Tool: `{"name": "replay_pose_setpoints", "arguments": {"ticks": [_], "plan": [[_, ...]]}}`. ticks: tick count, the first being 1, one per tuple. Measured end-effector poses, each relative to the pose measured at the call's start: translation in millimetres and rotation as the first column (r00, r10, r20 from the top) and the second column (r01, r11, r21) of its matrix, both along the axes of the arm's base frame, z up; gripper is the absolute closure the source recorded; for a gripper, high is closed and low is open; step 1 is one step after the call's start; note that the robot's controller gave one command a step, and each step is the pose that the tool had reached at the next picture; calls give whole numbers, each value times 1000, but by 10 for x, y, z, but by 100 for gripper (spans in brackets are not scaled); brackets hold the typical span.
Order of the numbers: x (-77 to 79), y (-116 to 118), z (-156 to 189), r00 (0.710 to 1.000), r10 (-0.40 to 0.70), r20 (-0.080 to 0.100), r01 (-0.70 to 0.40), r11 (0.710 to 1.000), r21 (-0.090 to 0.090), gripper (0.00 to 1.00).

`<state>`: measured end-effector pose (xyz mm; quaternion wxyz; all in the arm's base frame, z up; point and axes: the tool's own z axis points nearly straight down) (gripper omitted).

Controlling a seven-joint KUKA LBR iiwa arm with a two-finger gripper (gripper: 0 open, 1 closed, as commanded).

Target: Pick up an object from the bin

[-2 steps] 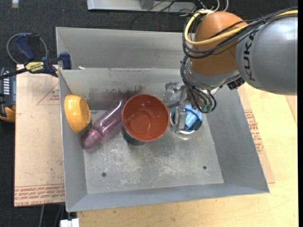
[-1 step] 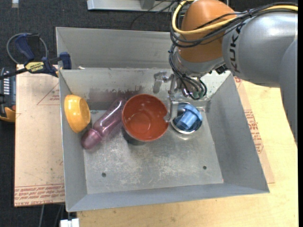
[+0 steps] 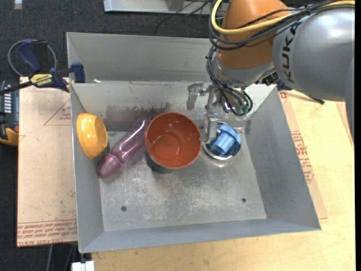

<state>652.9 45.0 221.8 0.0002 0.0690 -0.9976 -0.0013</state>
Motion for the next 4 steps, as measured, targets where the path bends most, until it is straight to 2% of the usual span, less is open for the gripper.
{"name": "replay_pose_setpoints", "arguments": {"ticks": [1,2,3,4], "plan": [[-42,24,-139,1000,7,8,-7,1000,1,0],[-220,378,-72,980,199,24,-199,980,-2,0],[-74,717,-777,978,208,6,-208,978,0,0],[-91,1134,-691,913,408,32,-407,913,-9,0]]}}
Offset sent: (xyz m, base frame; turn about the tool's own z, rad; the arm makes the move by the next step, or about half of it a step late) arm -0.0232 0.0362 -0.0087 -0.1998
